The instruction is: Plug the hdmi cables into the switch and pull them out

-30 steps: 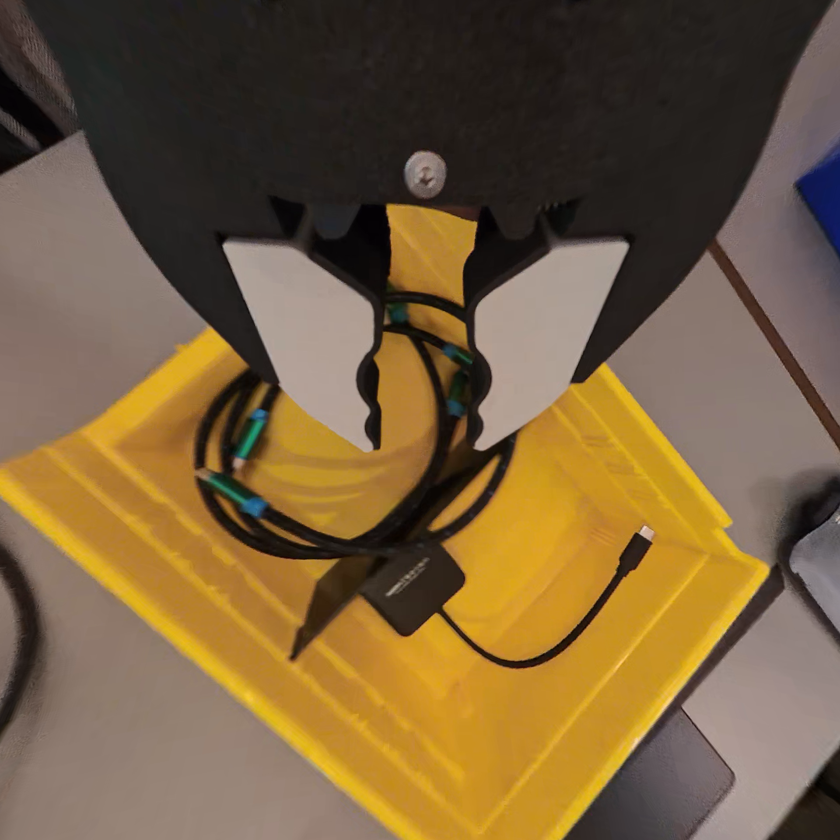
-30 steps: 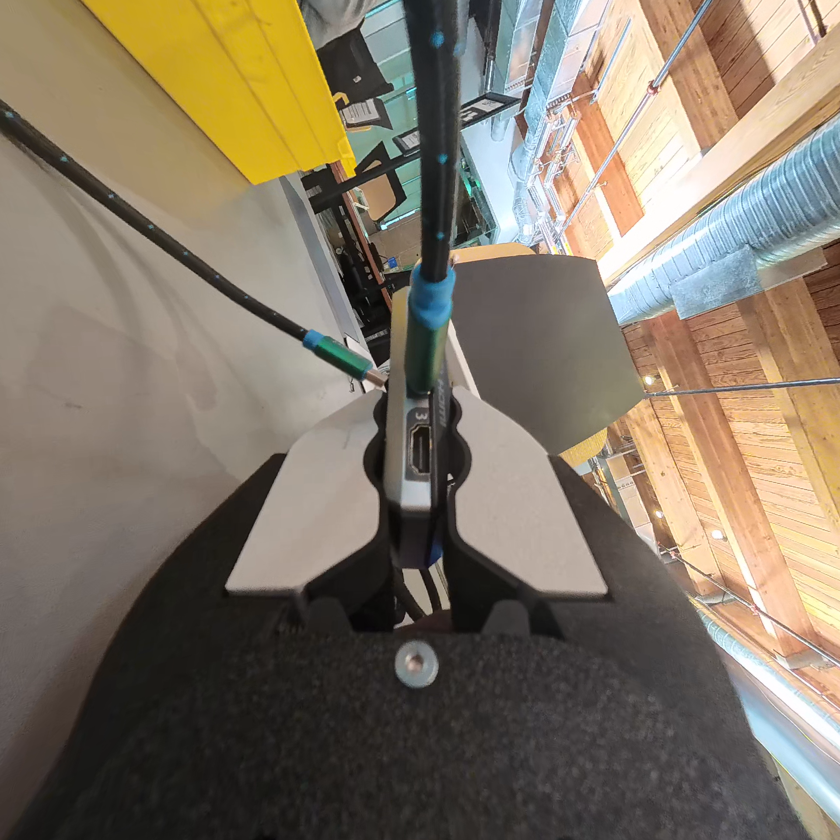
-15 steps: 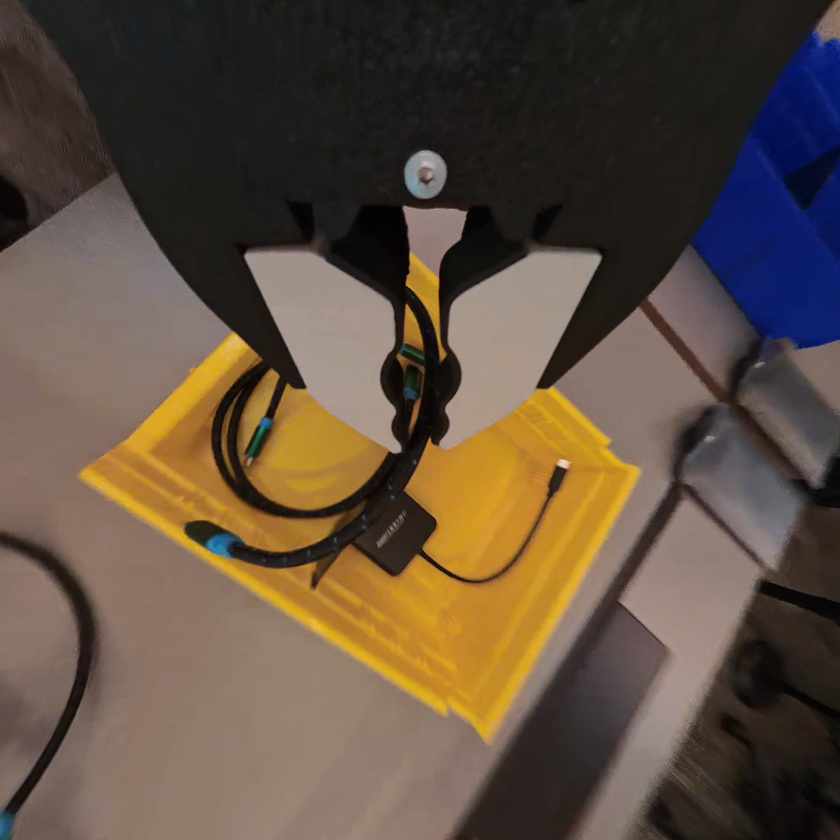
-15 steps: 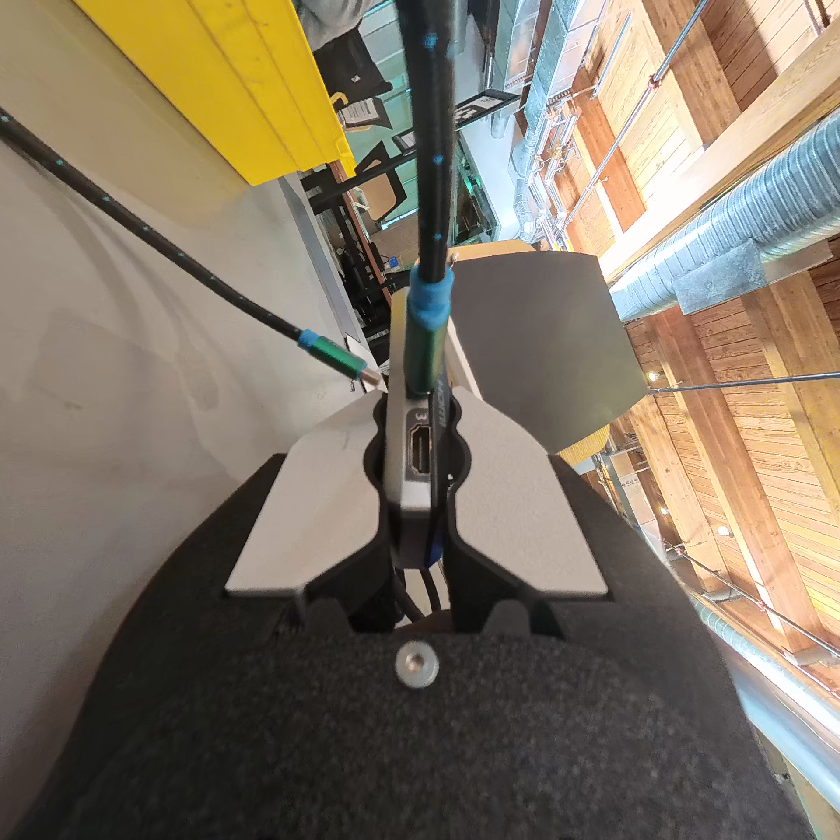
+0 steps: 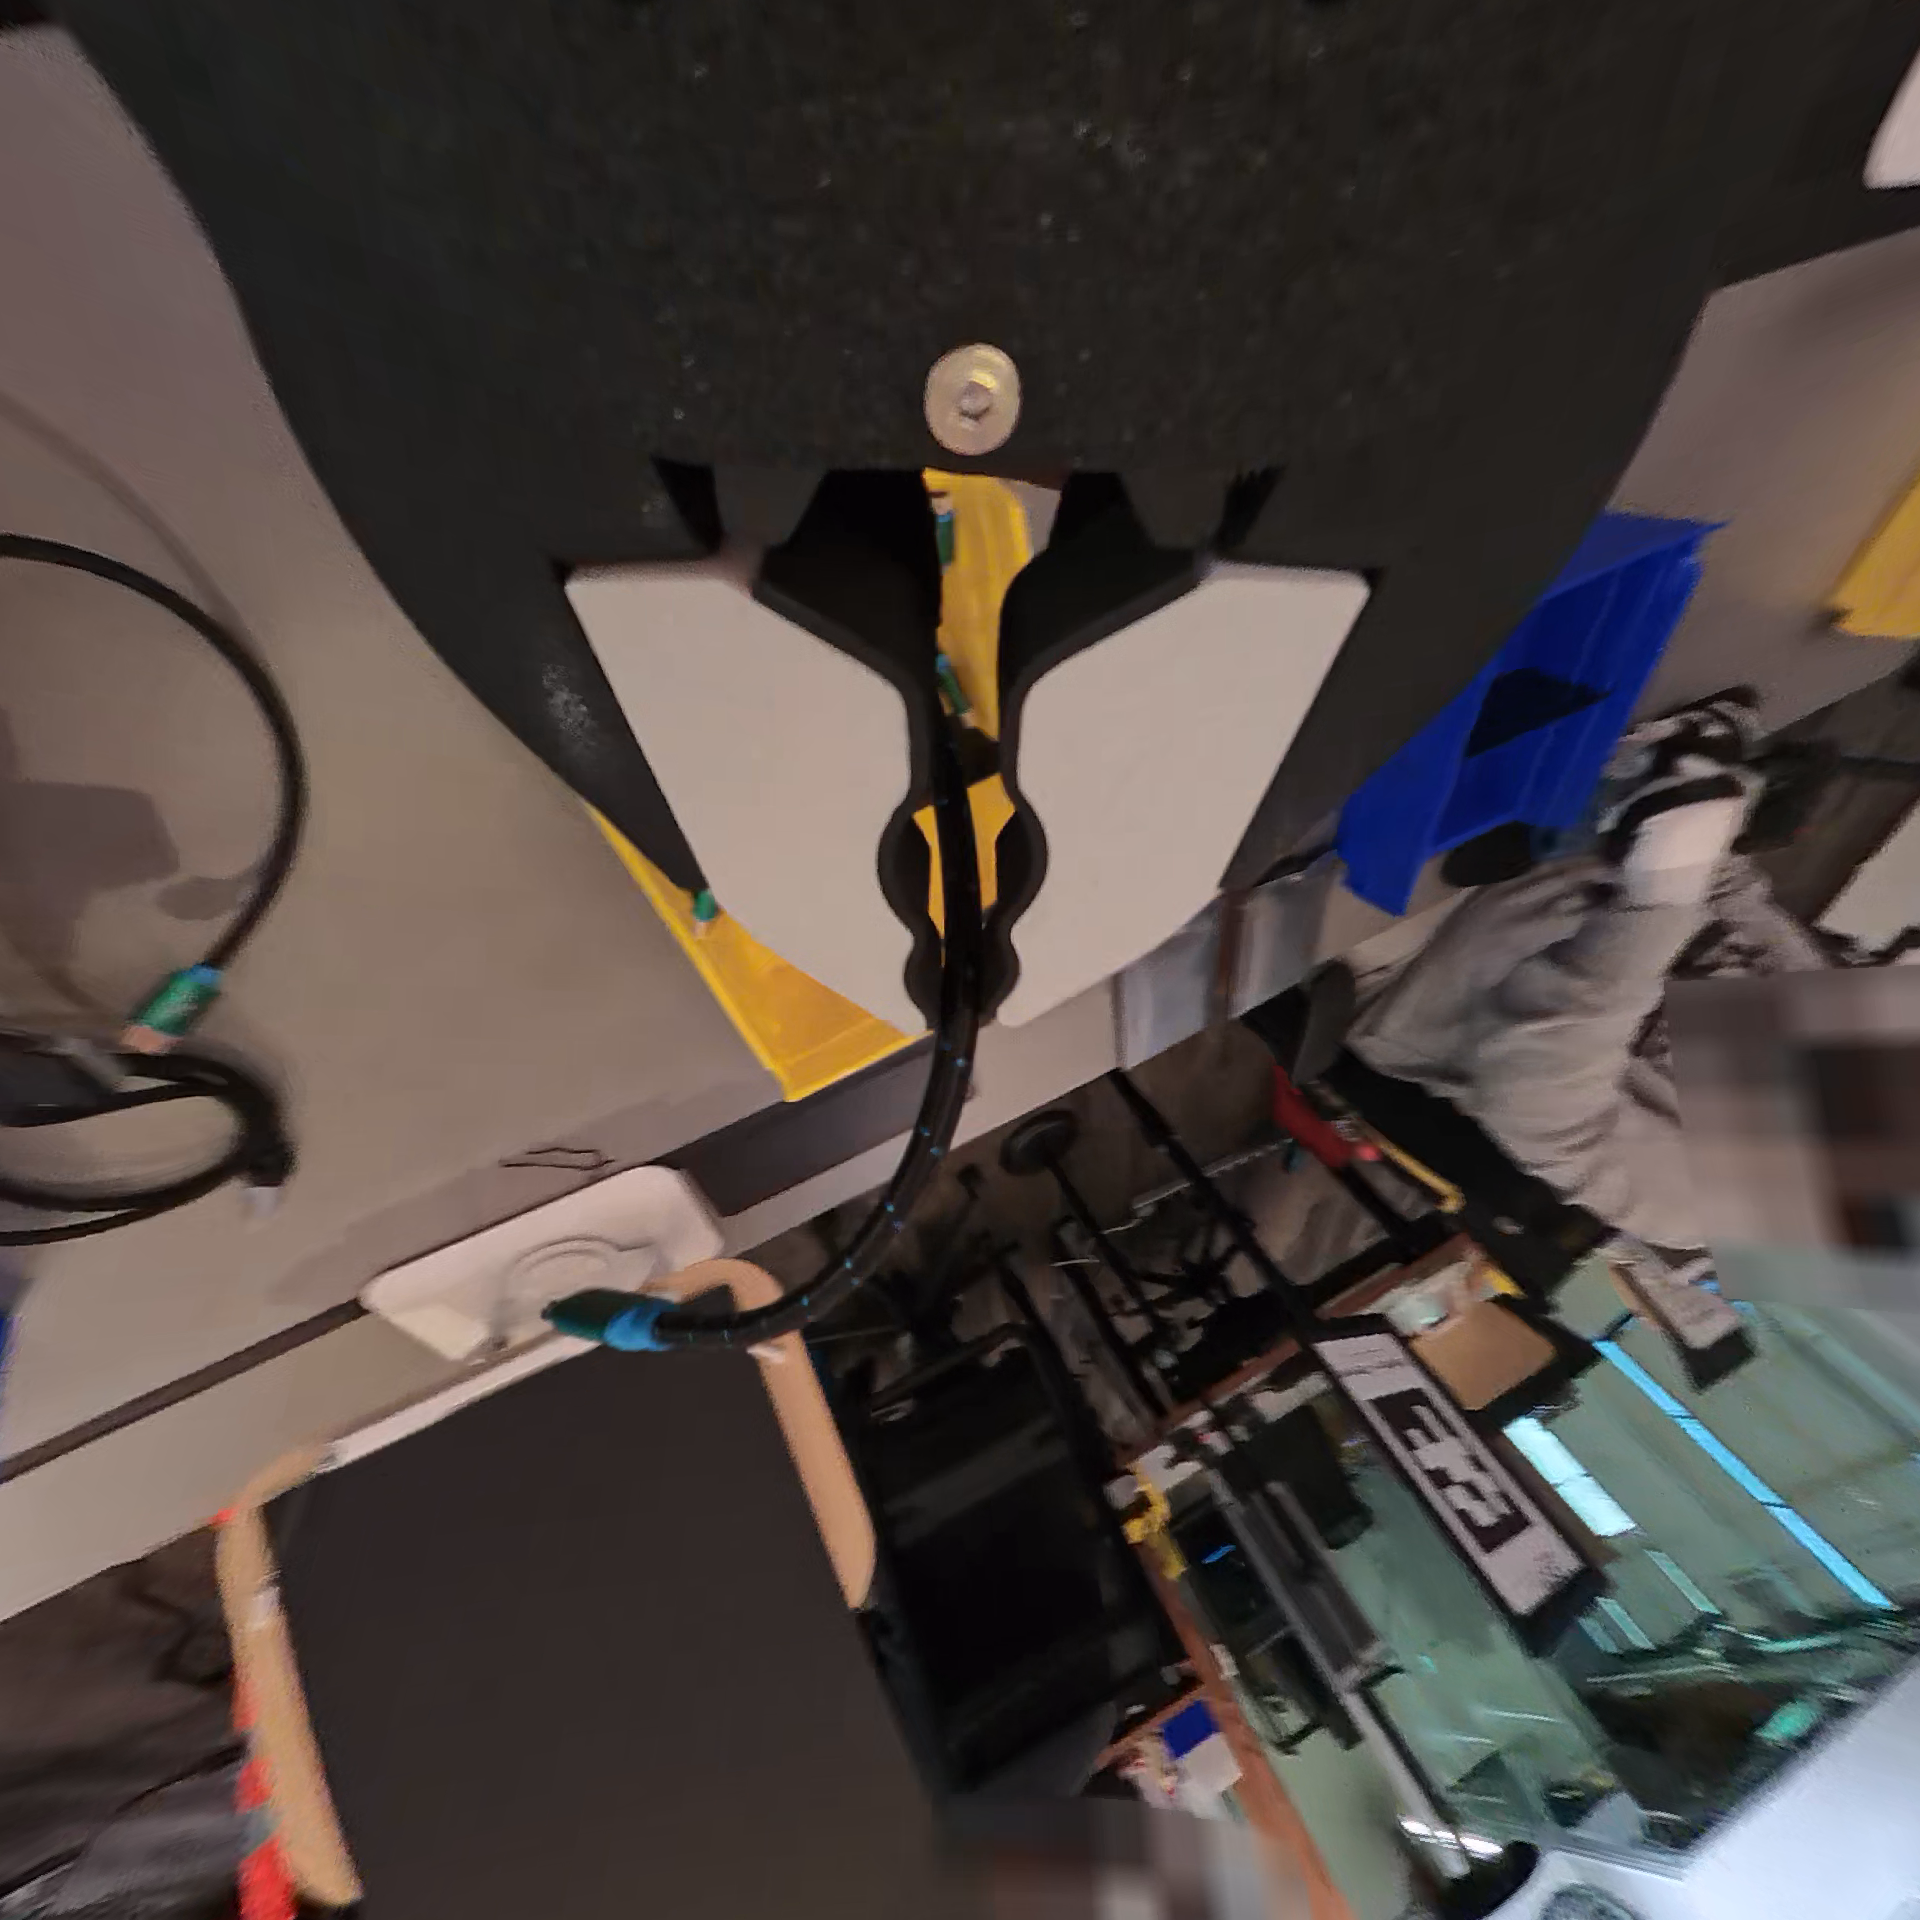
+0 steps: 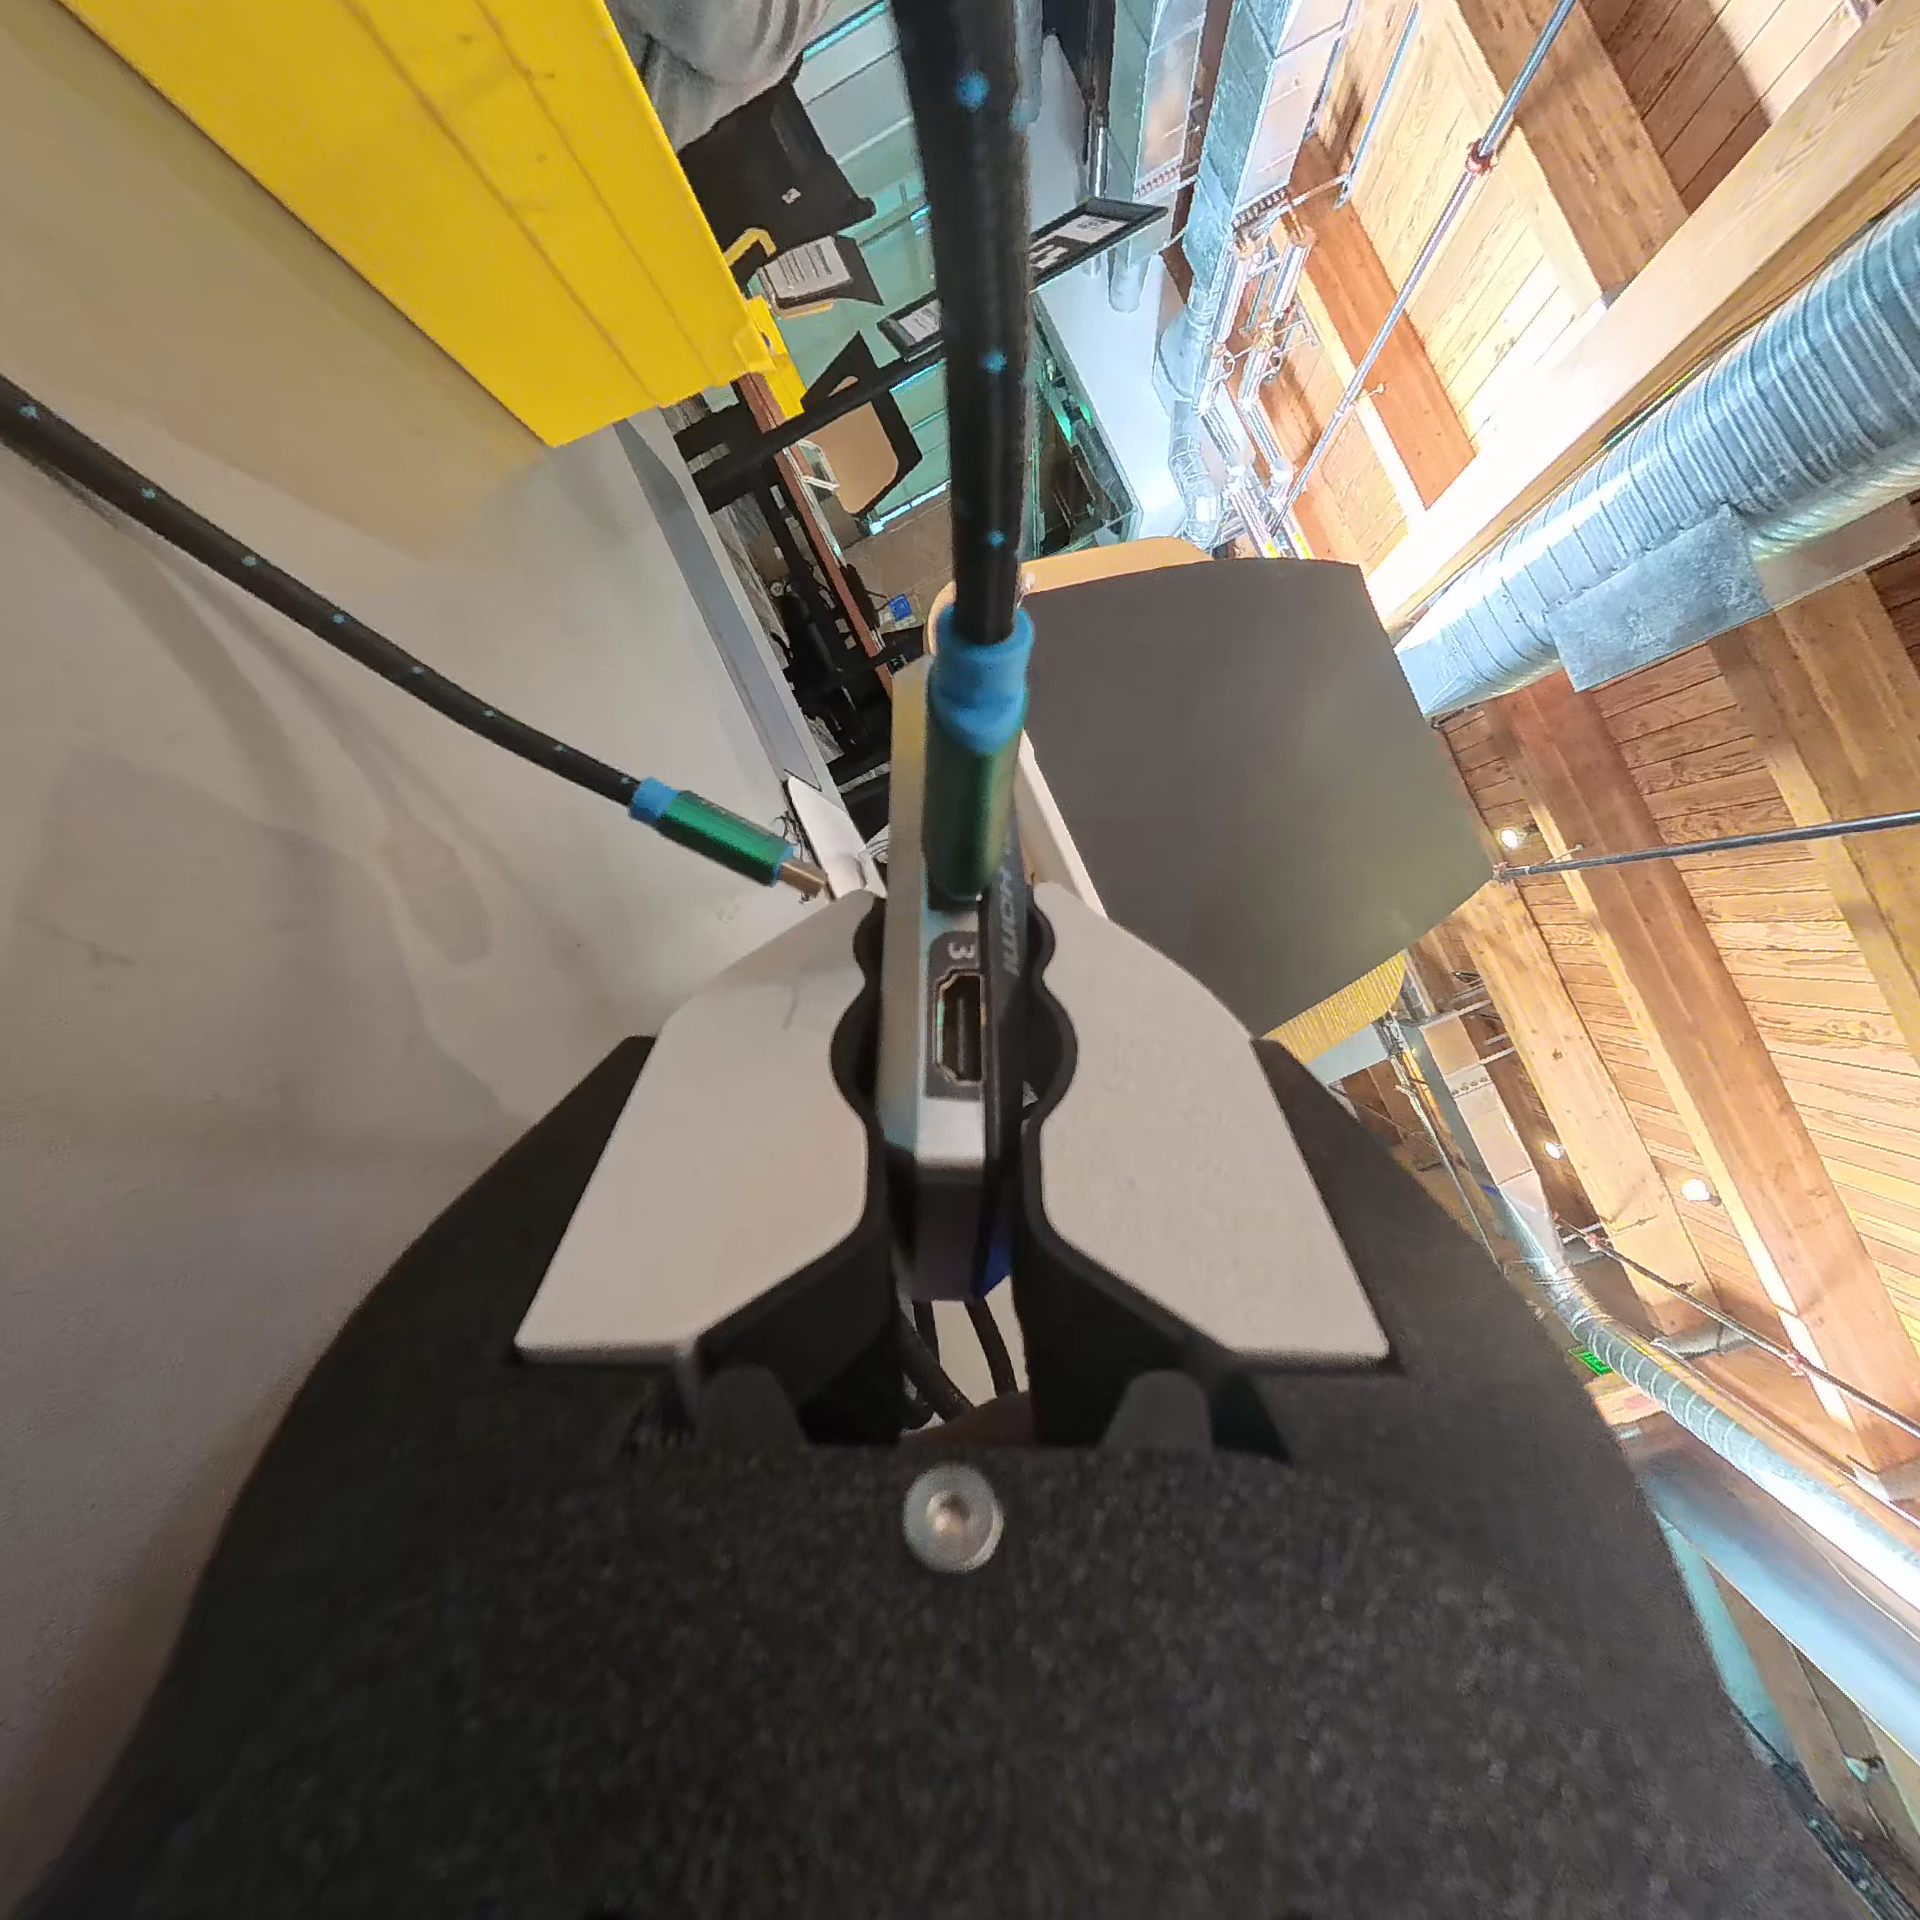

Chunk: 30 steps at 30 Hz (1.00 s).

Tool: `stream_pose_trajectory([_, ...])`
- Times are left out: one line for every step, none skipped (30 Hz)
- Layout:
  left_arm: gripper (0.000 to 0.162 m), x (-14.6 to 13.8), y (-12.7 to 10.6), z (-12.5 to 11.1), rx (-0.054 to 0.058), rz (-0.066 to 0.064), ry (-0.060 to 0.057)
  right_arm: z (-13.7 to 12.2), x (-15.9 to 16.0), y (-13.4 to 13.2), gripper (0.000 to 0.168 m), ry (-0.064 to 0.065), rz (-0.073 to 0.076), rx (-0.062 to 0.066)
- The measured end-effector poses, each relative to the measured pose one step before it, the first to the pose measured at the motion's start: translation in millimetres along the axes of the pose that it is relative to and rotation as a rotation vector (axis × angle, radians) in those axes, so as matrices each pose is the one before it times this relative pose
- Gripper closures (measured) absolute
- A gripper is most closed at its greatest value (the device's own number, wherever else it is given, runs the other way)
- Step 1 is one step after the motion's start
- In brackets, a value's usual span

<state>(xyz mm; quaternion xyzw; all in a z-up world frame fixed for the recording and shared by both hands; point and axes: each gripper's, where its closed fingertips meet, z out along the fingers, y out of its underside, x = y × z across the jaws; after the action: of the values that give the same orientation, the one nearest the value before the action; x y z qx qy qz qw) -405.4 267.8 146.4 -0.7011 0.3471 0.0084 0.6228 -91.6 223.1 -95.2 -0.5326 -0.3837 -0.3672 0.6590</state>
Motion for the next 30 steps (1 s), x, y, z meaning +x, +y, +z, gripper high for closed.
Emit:
stream_pose_trajectory([0.156,-7.07,0.53,4.32,-0.0184,0.0263,-0.0288,-0.16,-0.35,-0.23,0.146,-0.0005,-0.0026,0.0007])
stream_pose_trajectory([0.156,-8.34,1.29,6.64,-0.018,0.035,-0.0345,-0.08,-0.36,-0.11,0.146,-0.0006,-0.0023,0.0007])
stream_pose_trajectory([0.156,-7.47,2.47,8.63,-0.0213,0.0457,-0.0332,-0.07,-0.05,0.08,0.146,0.0003,-0.0018,-0.0007])
stream_pose_trajectory([0.156,-1.71,3.99,10.58,-0.0263,0.0671,-0.0081,-0.05,-0.08,0.16,0.146,-0.0006,0.0007,-0.0005])
stream_pose_trajectory([0.156,3.51,6.38,12.28,-0.0373,0.0961,0.0086,0.01,0.05,0.28,0.146,-0.0009,0.0013,-0.0013])
stream_pose_trajectory([0.156,5.71,8.67,12.94,-0.0505,0.108,0.0103,-0.09,0.12,0.3,0.146,0.0006,0.0006,-0.001])
stream_pose_trajectory([0.156,8.98,8.14,12.79,-0.0426,0.1055,0.0257,-0.14,-0.11,0.06,0.146,-0.0007,0.0004,-0.0006])
stream_pose_trajectory([0.156,9.91,7.21,12.76,-0.0328,0.0889,0.0345,-0.06,-0.32,0.12,0.146,-0.002,-0.0005,-0.0006])
stream_pose_trajectory([0.156,8.28,9.14,13.03,-0.0437,0.0669,0.0312,-0.12,-0.11,-0.02,0.146,-0.0001,-0.0017,0.0])
stream_pose_trajectory([0.156,8.53,8.92,12.47,-0.0415,0.0558,0.0383,-0.05,-0.18,0.05,0.146,-0.0001,-0.0008,-0.0004])
stream_pose_trajectory([0.156,9.62,7.11,11.3,-0.0271,0.0479,0.049,0.02,-0.3,0.1,0.146,-0.0012,0.0001,-0.001])
stream_pose_trajectory([0.156,9.95,7.13,10.15,-0.0304,0.0423,0.0561,0.02,-0.17,0.16,0.146,-0.0012,0.0001,-0.0011])
stream_pose_trajectory([0.156,9.67,6.63,8.2,-0.0329,0.0394,0.0611,-0.07,-0.07,0.14,0.146,-0.0001,-0.0004,-0.0008])
stream_pose_trajectory([0.156,8.38,5.9,5.42,-0.0342,0.0329,0.0628,-0.16,0.13,0.15,0.146,0.0001,0.0003,-0.0009])
stream_pose_trajectory([0.156,5.72,4.75,1.99,-0.0318,0.0183,0.0596,-0.04,-0.35,0.36,0.146,-0.0021,0.0004,-0.0016])
stream_pose_trajectory([0.156,2.71,2.33,-1.97,-0.0152,0.0004,0.0517,-0.18,-0.23,0.56,0.146,-0.0005,-0.0027,-0.0013])
stream_pose_trajectory([0.156,-2.0,0.33,-5.77,0.0,-0.0132,0.0256,-0.4,0.09,0.38,0.146,-0.0001,-0.0018,-0.0006])
stream_pose_trajectory([0.156,-8.26,-1.4,-8.95,0.0144,-0.0221,-0.0158,-0.34,-0.03,0.62,0.146,-0.0009,-0.0006,-0.0009])
stream_pose_trajectory([0.156,-11.64,-3.17,-11.62,0.0282,-0.0356,-0.0368,-0.27,0.21,0.39,0.146,0.0,-0.0004,-0.0004])
stream_pose_trajectory([0.156,-11.4,-5.66,-13.65,0.0451,-0.054,-0.0354,-0.04,0.33,0.27,0.146,0.001,0.0004,-0.0003])
stream_pose_trajectory([0.156,-8.57,-9.96,-15.4,0.0698,-0.0652,-0.0291,0.09,0.29,0.1,0.146,0.0006,0.0032,-0.0006])
stream_pose_trajectory([0.156,-4.13,-13.87,-16.66,0.0902,-0.0638,-0.0229,0.2,0.27,0.03,0.146,0.0007,0.0018,-0.0003])
stream_pose_trajectory([0.156,0.52,-15.83,-16.56,0.0951,-0.0589,-0.0225,0.11,0.23,-0.07,0.146,0.0018,-0.0006,-0.0001])
stream_pose_trajectory([0.156,2.29,-16.48,-16.41,0.0976,-0.0615,-0.0408,0.18,0.18,0.03,0.146,0.001,0.0015,-0.0006])
stream_pose_trajectory([0.156,3.69,-17.18,-16.67,0.1046,-0.0737,-0.0508,0.07,0.7,0.21,0.146,0.0028,0.0021,-0.0007])
stream_pose_trajectory([0.156,7.21,-15.83,-16.77,0.0999,-0.0842,-0.038,-0.04,1.43,0.36,0.146,0.006,0.0033,-0.0009])
stream_pose_trajectory([0.156,11.81,-11.58,-16.13,0.0836,-0.0856,-0.0157,0.09,1.76,0.37,0.146,0.006,0.0074,-0.0014])
stream_pose_trajectory([0.156,16.62,-5.94,-14.31,0.0654,-0.0853,0.0052,0.16,1.41,0.54,0.146,0.0027,0.0087,-0.0001])
stream_pose_trajectory([0.156,19.93,1.75,-11.28,0.0395,-0.0806,0.0167,0.07,1.3,0.97,0.146,0.003,0.0022,0.0005])
stream_pose_trajectory([0.156,19.91,9.75,-8.12,0.0179,-0.0733,0.0143,-0.1,1.17,1.62,0.146,0.0048,-0.0075,0.0029])
